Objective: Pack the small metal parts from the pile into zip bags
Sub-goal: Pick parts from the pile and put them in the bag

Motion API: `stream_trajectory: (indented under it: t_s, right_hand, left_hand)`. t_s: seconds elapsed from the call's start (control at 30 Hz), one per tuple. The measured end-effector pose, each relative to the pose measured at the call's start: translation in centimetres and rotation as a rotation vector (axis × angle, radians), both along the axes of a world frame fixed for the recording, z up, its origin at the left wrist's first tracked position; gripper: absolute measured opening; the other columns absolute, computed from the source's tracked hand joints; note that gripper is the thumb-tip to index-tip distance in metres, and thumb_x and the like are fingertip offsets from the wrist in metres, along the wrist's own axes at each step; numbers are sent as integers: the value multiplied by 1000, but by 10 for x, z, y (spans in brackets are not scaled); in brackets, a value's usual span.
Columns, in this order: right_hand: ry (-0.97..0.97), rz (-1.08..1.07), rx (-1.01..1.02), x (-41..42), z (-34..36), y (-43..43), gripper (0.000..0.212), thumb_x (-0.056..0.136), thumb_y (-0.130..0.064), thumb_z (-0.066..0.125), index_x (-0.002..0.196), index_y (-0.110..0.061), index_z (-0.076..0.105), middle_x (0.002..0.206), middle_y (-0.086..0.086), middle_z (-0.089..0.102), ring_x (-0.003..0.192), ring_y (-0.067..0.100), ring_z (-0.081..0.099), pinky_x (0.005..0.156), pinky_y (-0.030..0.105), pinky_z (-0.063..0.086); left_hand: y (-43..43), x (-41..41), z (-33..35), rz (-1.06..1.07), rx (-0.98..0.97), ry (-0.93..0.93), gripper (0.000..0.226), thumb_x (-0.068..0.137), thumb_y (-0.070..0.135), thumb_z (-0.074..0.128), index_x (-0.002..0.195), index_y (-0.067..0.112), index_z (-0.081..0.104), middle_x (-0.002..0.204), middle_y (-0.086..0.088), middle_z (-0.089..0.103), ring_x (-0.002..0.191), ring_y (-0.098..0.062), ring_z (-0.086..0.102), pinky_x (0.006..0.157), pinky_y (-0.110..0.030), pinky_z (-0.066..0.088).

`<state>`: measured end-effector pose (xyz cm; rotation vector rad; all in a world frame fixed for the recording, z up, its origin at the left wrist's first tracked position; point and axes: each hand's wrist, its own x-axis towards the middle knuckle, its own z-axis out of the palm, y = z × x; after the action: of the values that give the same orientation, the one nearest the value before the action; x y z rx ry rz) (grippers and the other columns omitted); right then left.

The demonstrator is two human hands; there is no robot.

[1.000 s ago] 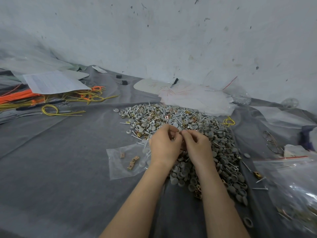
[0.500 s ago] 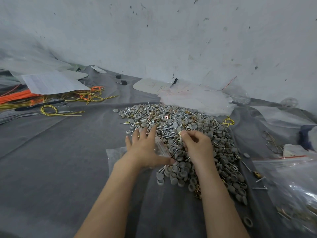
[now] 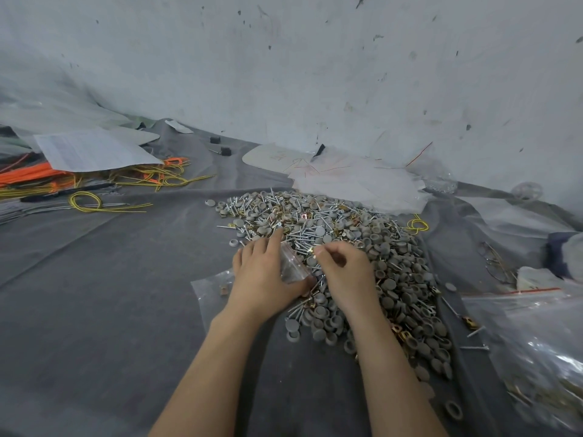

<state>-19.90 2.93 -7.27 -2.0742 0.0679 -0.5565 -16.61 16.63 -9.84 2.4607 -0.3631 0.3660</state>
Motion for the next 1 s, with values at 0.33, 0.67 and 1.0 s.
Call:
stream_trajectory:
  t_s: [0.33, 0.67, 1.0]
  right_hand:
    - [-31, 1, 2, 0, -2, 3, 23, 97, -13, 49, 105, -23, 67, 90, -14, 64, 69, -8, 56, 59, 5, 39]
    - [54, 142, 6, -1, 0, 11, 5, 91, -19, 60, 94, -18, 65, 88, -10, 68, 82, -3, 62, 67, 6, 44]
    - [60, -272, -146, -4, 3, -18, 18, 94, -16, 55, 108, -14, 67, 99, -1, 65, 73, 3, 53, 62, 9, 40]
  left_hand:
    - [-5, -6, 1, -21, -110, -35, 91, 75, 54, 68, 148, 21, 24, 144, -2, 41, 132, -23, 36, 111, -42, 29]
    - [-5, -10, 4, -54, -144, -18, 90, 73, 41, 71, 148, 19, 27, 141, -4, 43, 130, -25, 39, 108, -44, 32]
    - [5, -19, 33, 48, -740, -88, 82, 73, 47, 75, 142, 26, 36, 136, 6, 49, 120, -3, 47, 97, -21, 39]
